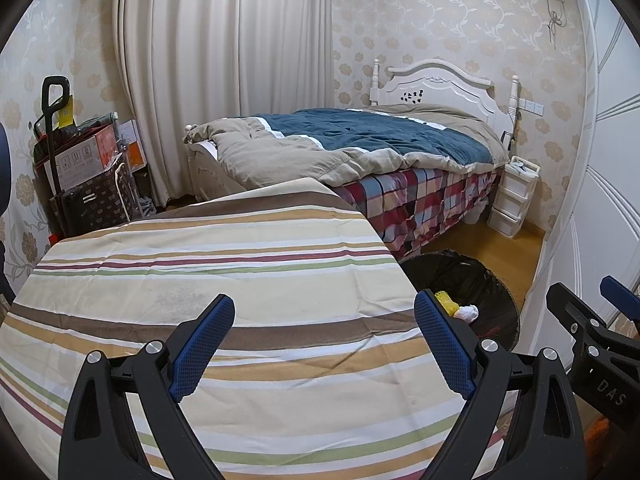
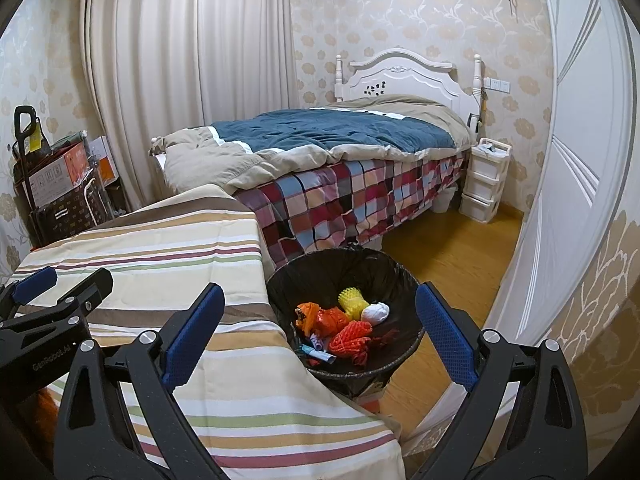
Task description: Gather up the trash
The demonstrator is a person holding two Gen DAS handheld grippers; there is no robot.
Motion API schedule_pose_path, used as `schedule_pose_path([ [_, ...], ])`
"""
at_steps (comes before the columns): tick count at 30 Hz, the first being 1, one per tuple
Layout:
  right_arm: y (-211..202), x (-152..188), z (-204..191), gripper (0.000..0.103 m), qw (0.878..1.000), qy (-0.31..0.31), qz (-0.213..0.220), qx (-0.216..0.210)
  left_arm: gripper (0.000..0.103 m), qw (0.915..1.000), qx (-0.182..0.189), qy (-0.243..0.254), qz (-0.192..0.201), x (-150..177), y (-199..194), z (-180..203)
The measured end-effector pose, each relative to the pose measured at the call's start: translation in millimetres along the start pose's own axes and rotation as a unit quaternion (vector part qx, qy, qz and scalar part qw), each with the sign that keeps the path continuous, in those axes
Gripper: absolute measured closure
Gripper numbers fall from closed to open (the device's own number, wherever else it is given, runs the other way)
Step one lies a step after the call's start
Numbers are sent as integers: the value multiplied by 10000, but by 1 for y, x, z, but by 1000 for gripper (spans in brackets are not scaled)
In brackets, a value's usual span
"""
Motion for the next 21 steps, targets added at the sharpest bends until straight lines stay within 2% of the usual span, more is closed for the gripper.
schedule_pose_path([
  [21,-1,0,0,9,10000,-5,-10,-1,12,10000,19,-10,8,0,-2,3],
])
Point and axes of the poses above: each gripper's, at about its wrist camera, not at the fingertips, and y roughly the way its jaws point, z to its right, x to its underside, the point moved 9 cm from there along y, roughly the way its jaws point
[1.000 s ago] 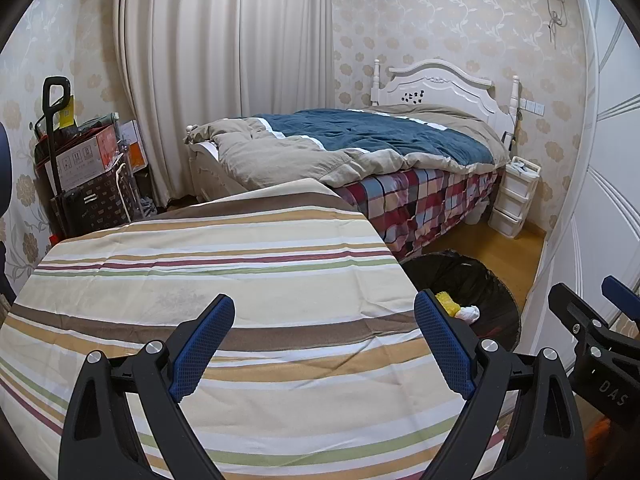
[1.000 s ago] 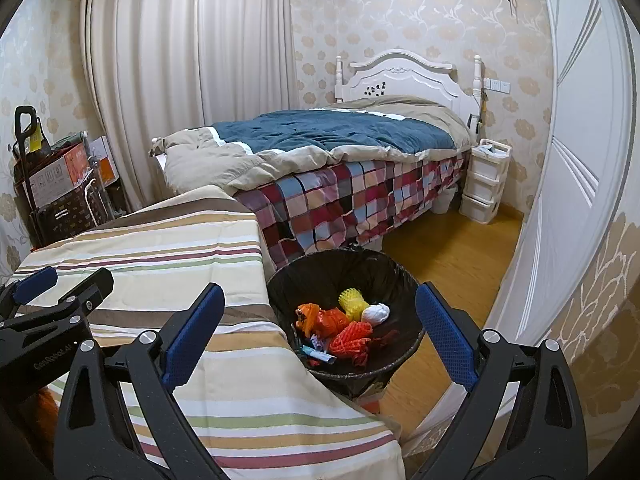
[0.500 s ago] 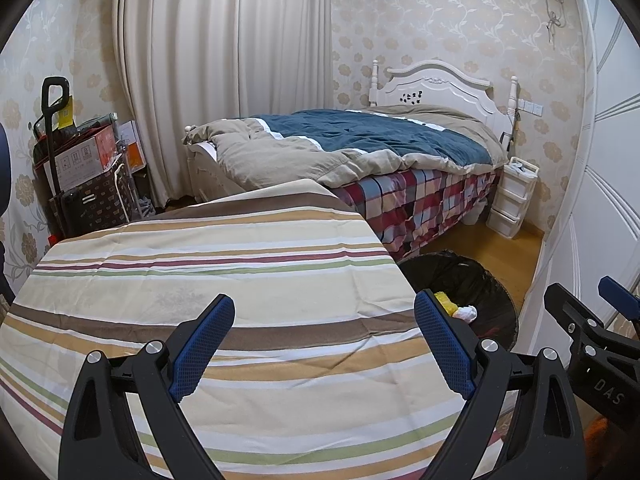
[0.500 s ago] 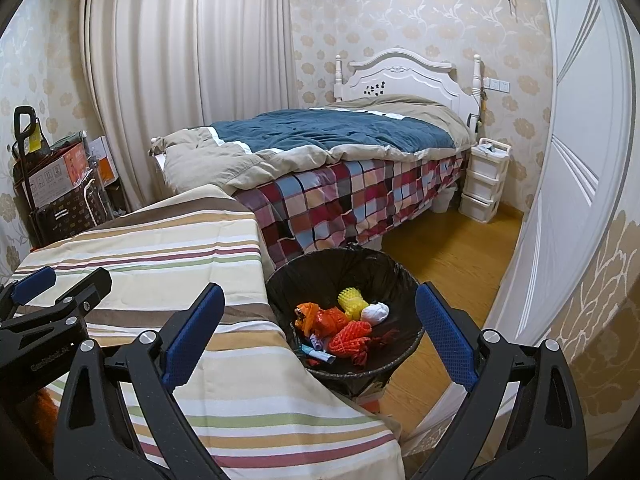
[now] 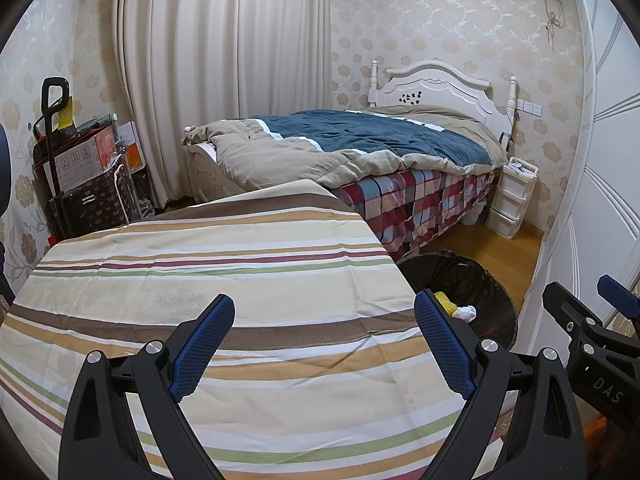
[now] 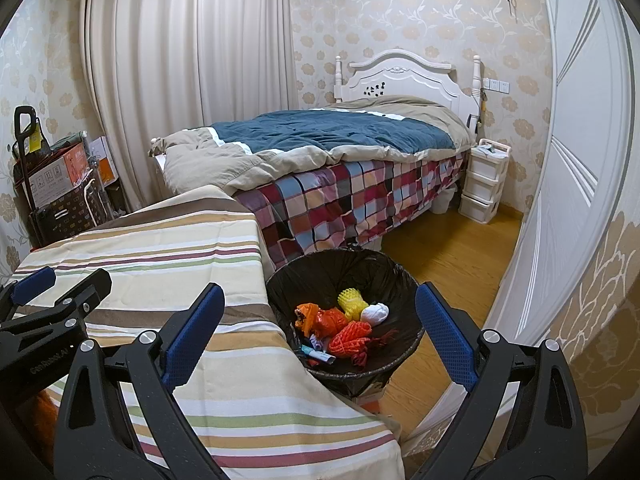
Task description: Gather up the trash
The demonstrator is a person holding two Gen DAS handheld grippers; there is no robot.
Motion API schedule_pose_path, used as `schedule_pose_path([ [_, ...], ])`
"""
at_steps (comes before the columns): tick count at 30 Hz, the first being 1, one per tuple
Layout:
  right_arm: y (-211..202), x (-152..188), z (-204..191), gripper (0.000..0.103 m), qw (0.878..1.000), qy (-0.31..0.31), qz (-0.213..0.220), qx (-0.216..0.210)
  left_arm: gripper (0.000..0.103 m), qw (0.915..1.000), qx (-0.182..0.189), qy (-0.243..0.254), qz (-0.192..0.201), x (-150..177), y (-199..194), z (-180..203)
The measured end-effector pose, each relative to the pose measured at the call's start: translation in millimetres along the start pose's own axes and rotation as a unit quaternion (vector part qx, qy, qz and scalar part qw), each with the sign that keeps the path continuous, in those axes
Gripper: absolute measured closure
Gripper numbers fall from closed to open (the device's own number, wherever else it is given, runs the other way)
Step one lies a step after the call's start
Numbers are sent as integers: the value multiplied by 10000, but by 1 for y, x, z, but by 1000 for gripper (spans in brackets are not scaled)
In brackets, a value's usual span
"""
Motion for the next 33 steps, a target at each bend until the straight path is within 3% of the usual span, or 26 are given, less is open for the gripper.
schedule_pose_path([
  [33,0,0,0,9,10000,0,10,6,12,10000,-43,45,45,-1,-4,2],
])
Point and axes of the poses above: each gripper's, at about its wrist camera, not at the fingertips, and y roughly the way its jaws point, z to its right, x to its underside, the point moved 9 cm from there along y, roughly the way its jaws point
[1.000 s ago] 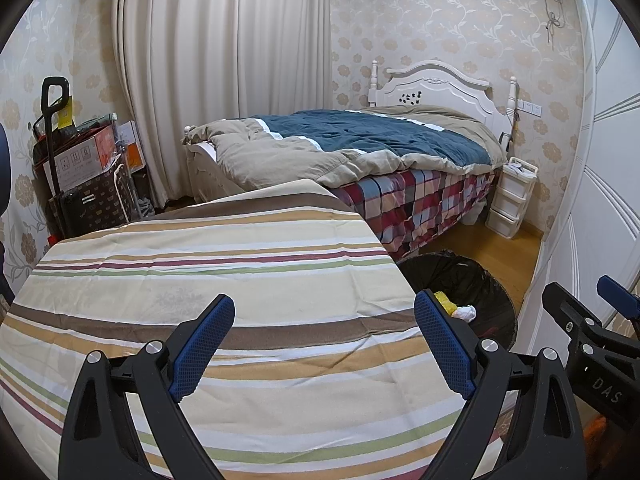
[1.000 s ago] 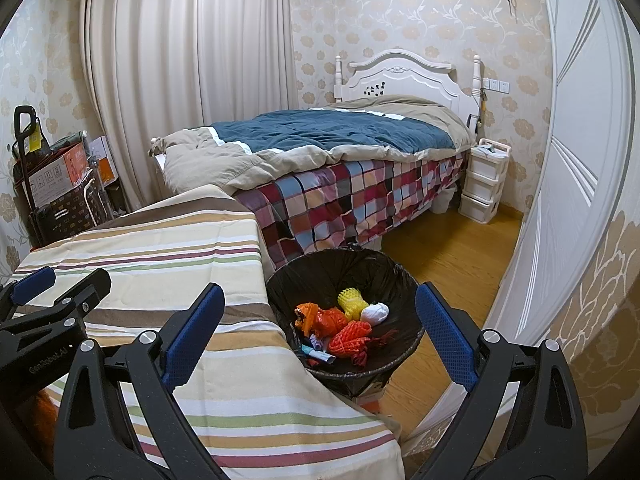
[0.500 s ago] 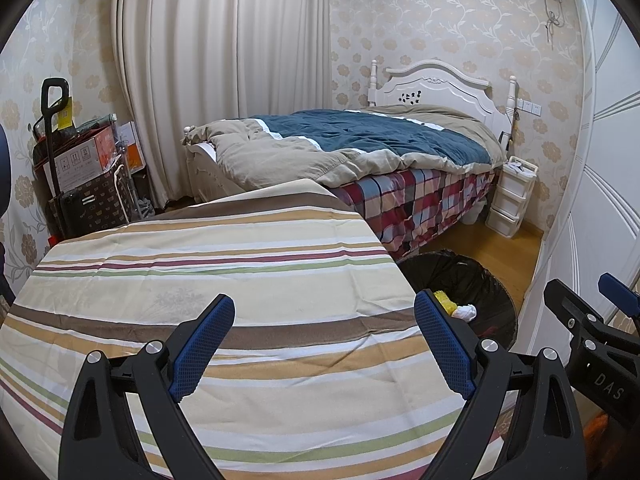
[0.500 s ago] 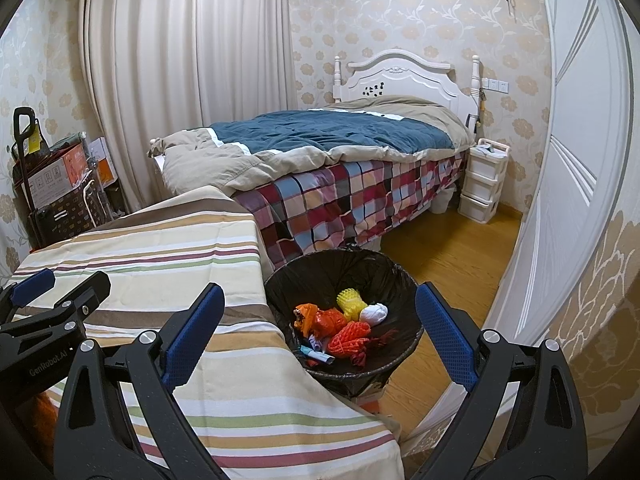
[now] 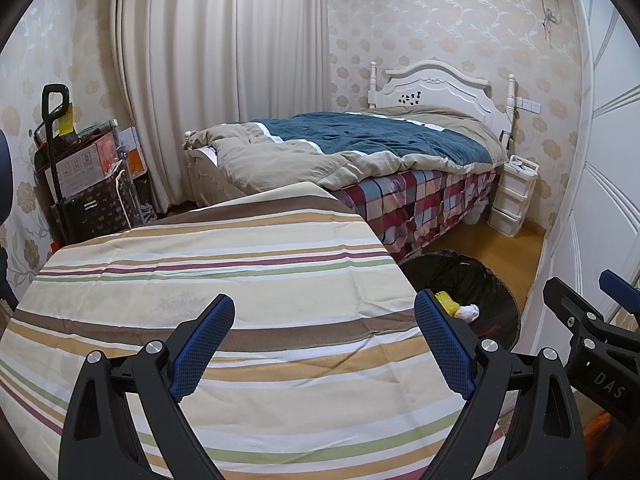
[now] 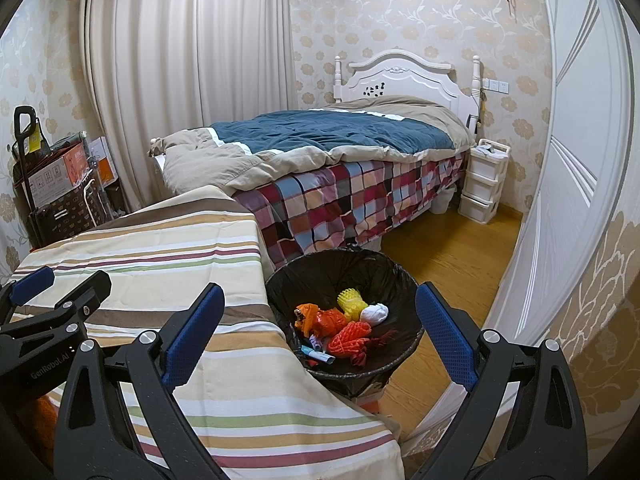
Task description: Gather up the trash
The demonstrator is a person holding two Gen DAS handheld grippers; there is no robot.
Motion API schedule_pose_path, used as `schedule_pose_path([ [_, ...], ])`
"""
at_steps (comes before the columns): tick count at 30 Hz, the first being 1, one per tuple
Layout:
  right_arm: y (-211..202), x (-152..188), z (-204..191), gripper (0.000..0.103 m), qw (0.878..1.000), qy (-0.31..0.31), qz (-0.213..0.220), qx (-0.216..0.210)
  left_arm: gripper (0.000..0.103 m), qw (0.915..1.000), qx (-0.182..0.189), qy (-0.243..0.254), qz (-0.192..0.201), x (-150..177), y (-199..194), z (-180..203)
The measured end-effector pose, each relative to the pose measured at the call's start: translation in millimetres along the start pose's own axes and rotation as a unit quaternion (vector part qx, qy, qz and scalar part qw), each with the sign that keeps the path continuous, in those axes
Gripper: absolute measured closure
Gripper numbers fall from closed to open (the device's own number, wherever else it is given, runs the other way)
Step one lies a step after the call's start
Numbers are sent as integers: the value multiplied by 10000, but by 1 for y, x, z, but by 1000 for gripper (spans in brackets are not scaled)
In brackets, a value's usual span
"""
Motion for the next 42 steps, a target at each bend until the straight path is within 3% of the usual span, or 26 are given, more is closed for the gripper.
schedule_pose_path([
  [9,-5,4,0,9,10000,-25,-13,-19,12,9999,-45,-10,157,-4,-4,-8],
  [14,-3,8,-7,9,9999,-89,-65,-66,12,9998,145,-101,95,-3,1,-15],
  [28,23,14,-55,9,9979,-377,-352,-384,12,9969,-593,-461,-213,8,28,-85],
  [42,34,16,-84,9,9957,-523,-497,-588,12,9962,-793,-320,-158,10,25,-97],
])
Point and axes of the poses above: each gripper's, at about its wrist camera, not at the fingertips, and y roughly the way its jaws point, z to its right, x to its underside, the point moved 9 cm from there along y, roughly the way its jaws point
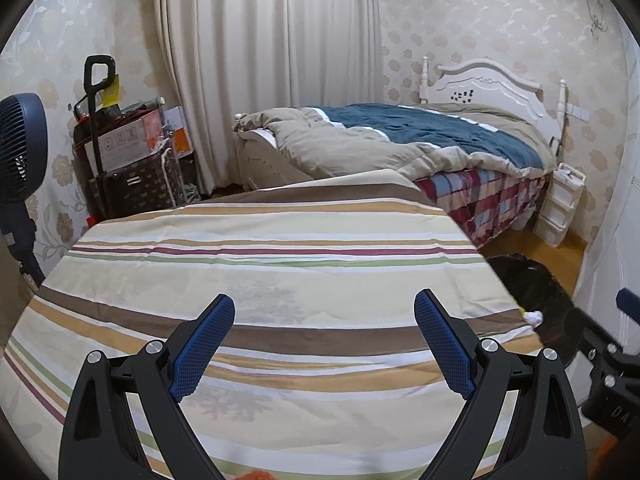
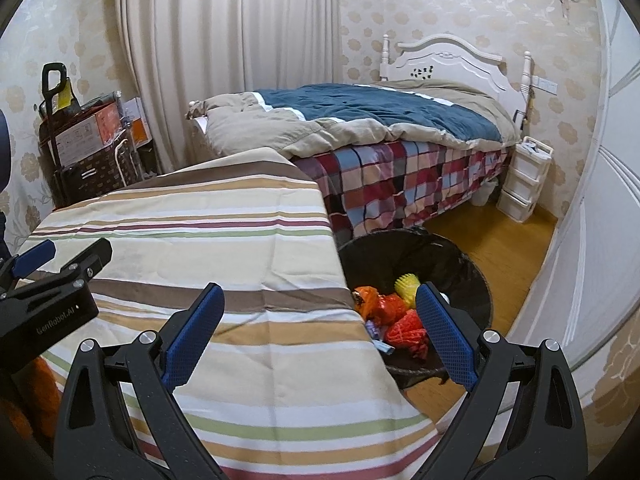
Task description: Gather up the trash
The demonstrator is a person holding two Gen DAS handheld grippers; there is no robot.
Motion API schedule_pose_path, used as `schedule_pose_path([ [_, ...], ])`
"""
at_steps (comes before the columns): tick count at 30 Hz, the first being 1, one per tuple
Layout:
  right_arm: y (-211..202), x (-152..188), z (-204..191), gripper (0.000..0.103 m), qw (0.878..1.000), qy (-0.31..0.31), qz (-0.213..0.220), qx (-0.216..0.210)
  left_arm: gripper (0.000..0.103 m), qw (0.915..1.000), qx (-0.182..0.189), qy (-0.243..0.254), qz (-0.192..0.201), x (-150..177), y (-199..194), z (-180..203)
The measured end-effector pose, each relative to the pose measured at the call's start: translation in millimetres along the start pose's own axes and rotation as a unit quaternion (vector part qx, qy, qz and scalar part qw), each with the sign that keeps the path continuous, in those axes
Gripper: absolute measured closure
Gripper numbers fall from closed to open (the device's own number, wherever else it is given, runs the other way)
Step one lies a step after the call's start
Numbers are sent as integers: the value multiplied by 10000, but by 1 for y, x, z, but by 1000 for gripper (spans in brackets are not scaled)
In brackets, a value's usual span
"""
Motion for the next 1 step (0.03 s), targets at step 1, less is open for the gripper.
schedule_pose_path([
  [1,4,-2,-5,9,10000,-33,-14,-53,12,10000,-59,0,-11,0,2,-6],
])
Point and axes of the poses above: each gripper's, at about its wrist camera, not at the fingertips, and y roughly the way its jaws point, z to its right, x to its underside, the point moved 9 cm from there along y, roughly the way its jaws point
